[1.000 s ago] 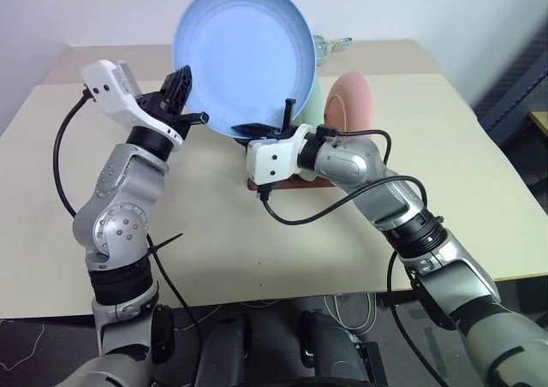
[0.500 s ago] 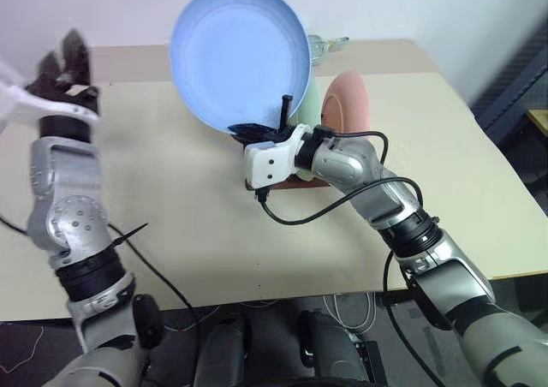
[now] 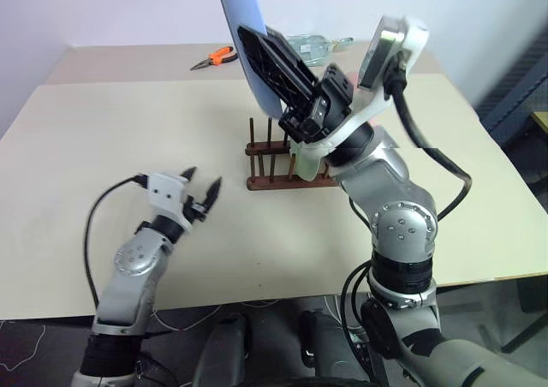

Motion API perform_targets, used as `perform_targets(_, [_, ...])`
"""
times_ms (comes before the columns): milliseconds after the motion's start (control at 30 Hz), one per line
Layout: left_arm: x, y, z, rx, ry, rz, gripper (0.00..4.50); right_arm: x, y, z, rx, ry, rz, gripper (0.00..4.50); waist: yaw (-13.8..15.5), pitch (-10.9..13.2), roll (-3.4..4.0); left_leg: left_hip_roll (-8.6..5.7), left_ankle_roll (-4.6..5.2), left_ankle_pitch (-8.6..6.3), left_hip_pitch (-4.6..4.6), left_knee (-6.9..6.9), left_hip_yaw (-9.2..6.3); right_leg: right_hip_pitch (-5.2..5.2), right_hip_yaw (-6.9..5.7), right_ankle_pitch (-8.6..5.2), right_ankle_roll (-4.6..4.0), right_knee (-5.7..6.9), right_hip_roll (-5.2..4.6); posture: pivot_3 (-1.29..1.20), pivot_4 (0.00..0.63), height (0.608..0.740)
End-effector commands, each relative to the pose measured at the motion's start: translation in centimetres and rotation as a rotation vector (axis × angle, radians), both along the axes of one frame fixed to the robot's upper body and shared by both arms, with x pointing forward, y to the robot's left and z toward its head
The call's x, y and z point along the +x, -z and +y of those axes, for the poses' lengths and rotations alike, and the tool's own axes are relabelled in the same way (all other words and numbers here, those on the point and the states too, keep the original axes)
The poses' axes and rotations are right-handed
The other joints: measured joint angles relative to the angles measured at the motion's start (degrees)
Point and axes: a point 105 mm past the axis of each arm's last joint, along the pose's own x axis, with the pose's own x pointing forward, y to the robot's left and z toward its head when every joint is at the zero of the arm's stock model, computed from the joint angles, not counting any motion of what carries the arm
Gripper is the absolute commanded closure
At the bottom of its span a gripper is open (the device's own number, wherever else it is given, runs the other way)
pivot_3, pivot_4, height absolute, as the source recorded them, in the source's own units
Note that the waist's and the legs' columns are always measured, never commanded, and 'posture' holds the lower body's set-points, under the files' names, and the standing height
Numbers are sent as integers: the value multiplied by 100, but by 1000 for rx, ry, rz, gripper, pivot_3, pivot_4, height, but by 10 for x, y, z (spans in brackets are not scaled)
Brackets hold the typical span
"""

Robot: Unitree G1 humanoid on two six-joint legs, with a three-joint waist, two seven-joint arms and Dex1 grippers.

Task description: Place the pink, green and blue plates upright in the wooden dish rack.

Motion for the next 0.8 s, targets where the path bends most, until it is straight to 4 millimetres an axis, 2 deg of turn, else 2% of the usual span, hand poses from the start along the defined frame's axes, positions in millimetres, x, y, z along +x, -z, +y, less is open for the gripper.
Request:
perform_targets(33, [-4,-13,-4,9,25,-66,1498,1,-4,-1,80,-33,104,4500,1,-1,3,1,1,1,-8,0,0,-12,0,1,-1,6,1,0,150,738])
perform_targets(167, [-4,-14,-4,8,28,-65,1498,15,2,-5,122,-32,225,4500,22,-2,7,2,2,3,-16,4,1,-21,-2,2,0,12,5,0,150,738])
perform_targets(400, [-4,-14,-2,16,29,-67,1498,24,5,-5,135,-37,307,4500,30,-2,7,-2,4,4,-21,13,7,-16,-8,3,1,4,8,0,150,738])
perform_targets(800, [-5,-13,-4,14,33,-65,1498,62,22,-2,109,84,509,4500,27,-2,7,0,7,6,-20,19,11,-12,-9,13,21,8,32,0,150,738])
